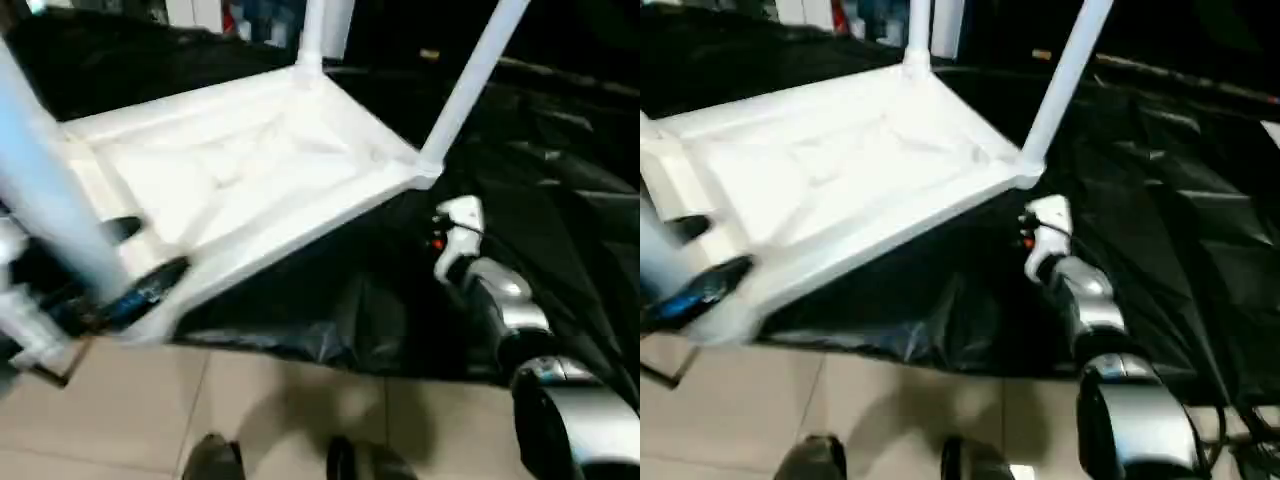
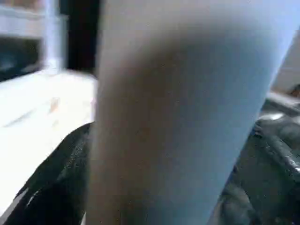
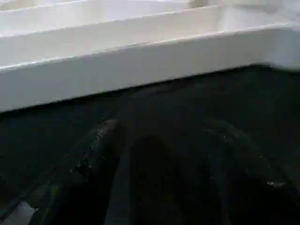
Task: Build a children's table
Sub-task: Rotate table base
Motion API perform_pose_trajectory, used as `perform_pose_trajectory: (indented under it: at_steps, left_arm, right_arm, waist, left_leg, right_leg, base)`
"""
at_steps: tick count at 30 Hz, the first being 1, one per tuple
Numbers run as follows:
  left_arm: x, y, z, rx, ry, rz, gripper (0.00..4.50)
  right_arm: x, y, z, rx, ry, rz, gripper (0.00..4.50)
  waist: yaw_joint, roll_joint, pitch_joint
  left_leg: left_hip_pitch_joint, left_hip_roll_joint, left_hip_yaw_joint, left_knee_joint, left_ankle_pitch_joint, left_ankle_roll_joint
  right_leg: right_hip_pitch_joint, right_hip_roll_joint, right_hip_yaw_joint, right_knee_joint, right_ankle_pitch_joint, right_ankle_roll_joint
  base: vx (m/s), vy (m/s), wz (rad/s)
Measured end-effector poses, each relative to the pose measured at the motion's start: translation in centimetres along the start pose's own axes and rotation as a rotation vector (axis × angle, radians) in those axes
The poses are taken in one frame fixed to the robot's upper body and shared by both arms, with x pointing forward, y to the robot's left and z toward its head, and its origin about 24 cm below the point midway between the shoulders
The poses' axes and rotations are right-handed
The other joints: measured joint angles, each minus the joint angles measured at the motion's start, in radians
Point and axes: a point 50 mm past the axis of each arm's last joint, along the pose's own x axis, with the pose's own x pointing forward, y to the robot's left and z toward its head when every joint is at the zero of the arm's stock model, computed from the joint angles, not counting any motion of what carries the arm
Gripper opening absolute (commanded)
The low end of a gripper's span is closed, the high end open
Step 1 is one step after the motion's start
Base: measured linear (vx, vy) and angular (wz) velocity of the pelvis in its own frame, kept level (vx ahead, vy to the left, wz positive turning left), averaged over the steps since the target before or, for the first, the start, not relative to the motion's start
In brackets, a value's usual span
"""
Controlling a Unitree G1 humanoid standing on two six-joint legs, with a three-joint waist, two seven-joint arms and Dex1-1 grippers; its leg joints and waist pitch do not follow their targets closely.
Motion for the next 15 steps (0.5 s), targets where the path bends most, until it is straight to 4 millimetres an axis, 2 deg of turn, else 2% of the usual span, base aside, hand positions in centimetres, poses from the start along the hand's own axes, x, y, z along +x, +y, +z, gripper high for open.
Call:
perform_pose_trajectory:
  at_steps: [3, 9, 15]
  left_arm:
    - [2.8, -0.1, -0.1, -0.018, -0.016, -0.082, 4.47]
    - [6.9, 0.1, -2.2, -0.042, 0.041, -0.17, 4.47]
    - [11.3, -1.0, -3.8, -0.054, 0.05, -0.295, 4.47]
  right_arm:
    - [0.5, 0.6, 0.5, -0.003, -0.019, 0.0, 2.99]
    - [1.2, 1.4, 0.7, -0.013, -0.011, -0.017, 2.99]
    - [2.9, 3.7, 0.9, -0.058, 0.048, 0.058, 2.99]
  waist:
    - [-0.004, 0.003, -0.001]
    - [-0.009, 0.002, -0.004]
    - [-0.006, 0.002, -0.009]
  left_leg:
    - [0.0, -0.002, -0.003, 0.0, 0.001, -0.001]
    - [-0.001, -0.002, -0.004, 0.0, 0.01, 0.001]
    - [-0.002, -0.003, -0.003, 0.0, 0.013, 0.002]
  right_leg:
    - [0.0, 0.0, 0.0, 0.0, 0.003, 0.002]
    - [0.0, 0.0, 0.0, 0.001, 0.009, 0.0]
    - [0.0, -0.001, 0.0, 0.001, 0.01, -0.001]
  base:
    - [-0.018, -0.006, 0.01]
    - [0.0, 0.0, 0.0]
    - [0.0, 0.0, 0.0]
